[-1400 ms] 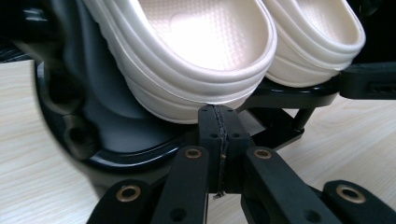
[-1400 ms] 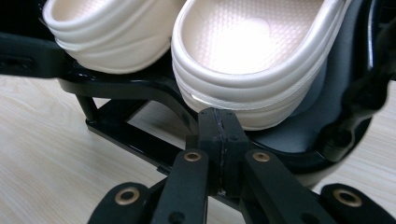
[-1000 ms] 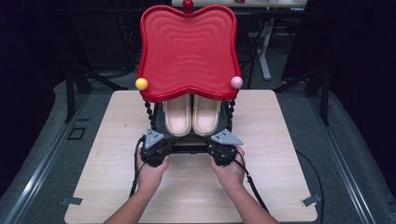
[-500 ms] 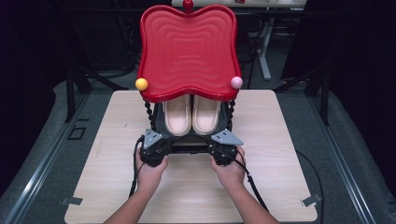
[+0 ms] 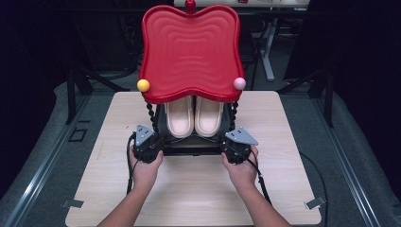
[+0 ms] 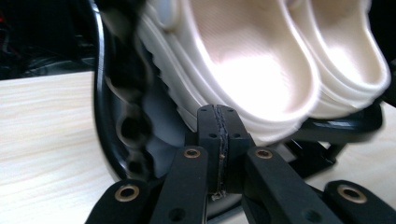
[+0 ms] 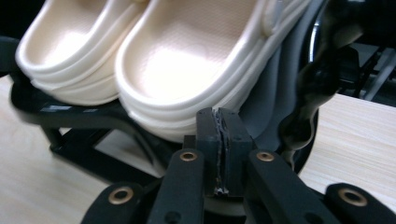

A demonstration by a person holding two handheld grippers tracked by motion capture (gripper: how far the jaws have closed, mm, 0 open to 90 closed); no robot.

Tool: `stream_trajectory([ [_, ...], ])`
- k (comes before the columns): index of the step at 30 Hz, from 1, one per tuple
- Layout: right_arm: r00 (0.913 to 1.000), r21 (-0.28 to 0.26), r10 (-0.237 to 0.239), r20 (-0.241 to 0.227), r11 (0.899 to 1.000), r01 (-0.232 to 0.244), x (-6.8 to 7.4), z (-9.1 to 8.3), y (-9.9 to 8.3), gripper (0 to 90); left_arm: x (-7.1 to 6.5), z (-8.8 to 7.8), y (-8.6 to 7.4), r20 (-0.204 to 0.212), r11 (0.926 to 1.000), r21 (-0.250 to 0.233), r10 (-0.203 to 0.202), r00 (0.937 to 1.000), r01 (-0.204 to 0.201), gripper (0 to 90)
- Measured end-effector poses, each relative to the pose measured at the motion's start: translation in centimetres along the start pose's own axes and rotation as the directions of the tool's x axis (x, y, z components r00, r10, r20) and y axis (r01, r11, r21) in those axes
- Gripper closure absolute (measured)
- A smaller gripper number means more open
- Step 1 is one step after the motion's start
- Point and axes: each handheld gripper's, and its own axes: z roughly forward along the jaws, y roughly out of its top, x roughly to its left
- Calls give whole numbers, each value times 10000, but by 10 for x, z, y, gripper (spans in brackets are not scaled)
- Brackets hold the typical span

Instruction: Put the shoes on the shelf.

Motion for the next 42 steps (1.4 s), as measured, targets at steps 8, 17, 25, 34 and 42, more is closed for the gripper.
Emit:
stream_trajectory([
  [8,9996,-44,242,151,9997,-241,-4,10,6,876,1,8,8,-136,9998,-187,-75,9999,73,896],
  [17,9991,-33,242,340,9997,-241,-3,15,10,897,0,13,12,-326,9998,-87,-159,9993,156,899],
  [25,9987,30,167,475,9999,-168,-1,19,14,900,3,17,17,-362,9997,-70,-234,9991,232,900],
  [34,9990,-106,337,309,9994,-334,-1,19,14,900,5,17,17,-228,9998,-62,-170,9996,168,900],
  [42,9995,-53,165,261,9999,-163,-2,17,10,899,5,16,16,-198,9998,-36,-195,9996,195,900],
])
